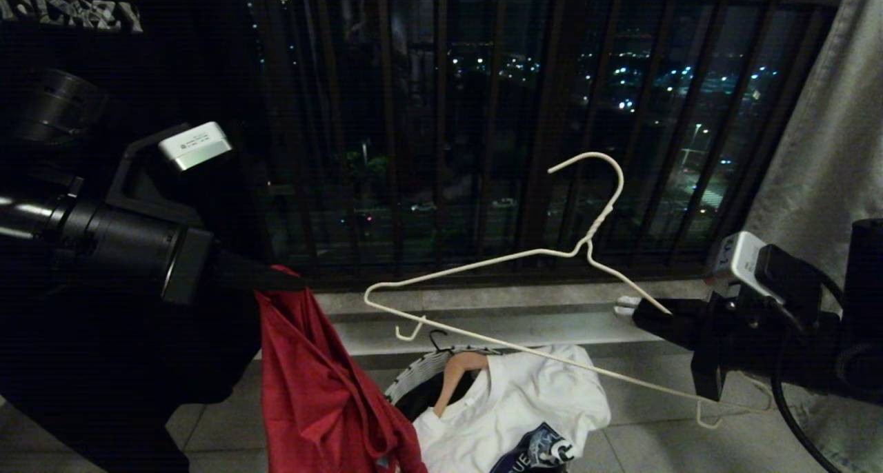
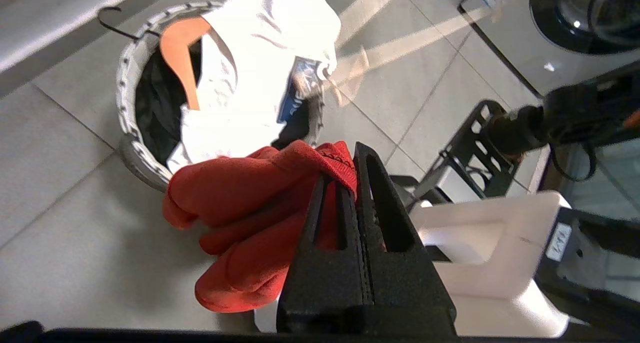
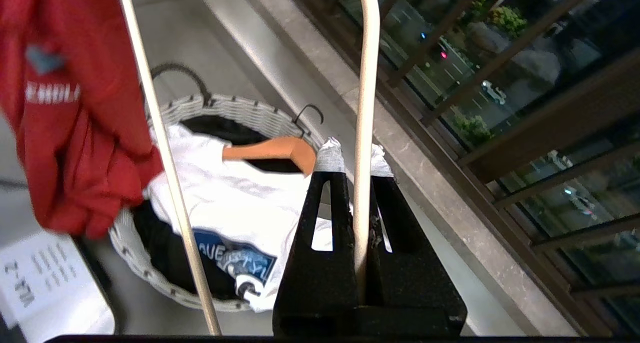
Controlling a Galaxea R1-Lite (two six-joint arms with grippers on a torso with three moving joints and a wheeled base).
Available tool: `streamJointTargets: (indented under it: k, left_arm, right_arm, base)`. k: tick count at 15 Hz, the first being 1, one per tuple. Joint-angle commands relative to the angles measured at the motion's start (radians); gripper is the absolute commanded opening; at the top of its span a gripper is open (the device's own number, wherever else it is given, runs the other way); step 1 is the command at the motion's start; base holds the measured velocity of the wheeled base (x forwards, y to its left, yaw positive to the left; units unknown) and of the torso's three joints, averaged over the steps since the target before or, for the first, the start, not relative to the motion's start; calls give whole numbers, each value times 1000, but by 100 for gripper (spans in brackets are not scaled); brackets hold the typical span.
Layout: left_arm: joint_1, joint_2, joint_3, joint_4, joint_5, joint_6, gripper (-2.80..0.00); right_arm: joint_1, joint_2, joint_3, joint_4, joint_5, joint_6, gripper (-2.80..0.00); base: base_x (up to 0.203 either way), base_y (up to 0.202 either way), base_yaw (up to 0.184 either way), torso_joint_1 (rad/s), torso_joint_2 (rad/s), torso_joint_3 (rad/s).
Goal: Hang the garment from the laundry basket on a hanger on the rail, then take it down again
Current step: Hang the clothes on the clothes rack
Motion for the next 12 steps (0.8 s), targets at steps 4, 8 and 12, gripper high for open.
streamJointTargets:
  k: [4,8,12]
  left_arm:
    - [3,61,-39,3,-3,0,-280]
    - [-12,63,-40,5,-3,-5,-280]
    - [-44,59,-42,35,0,-8,-280]
  right_arm:
    - [48,-10,34,-6,18,-26,-280]
    - [93,-19,41,-12,11,-23,-280]
    - [117,-9,35,-31,-9,-19,-280]
  base:
    - [0,0,0,0,0,0]
    - [0,0,0,0,0,0]
    - [0,0,0,0,0,0]
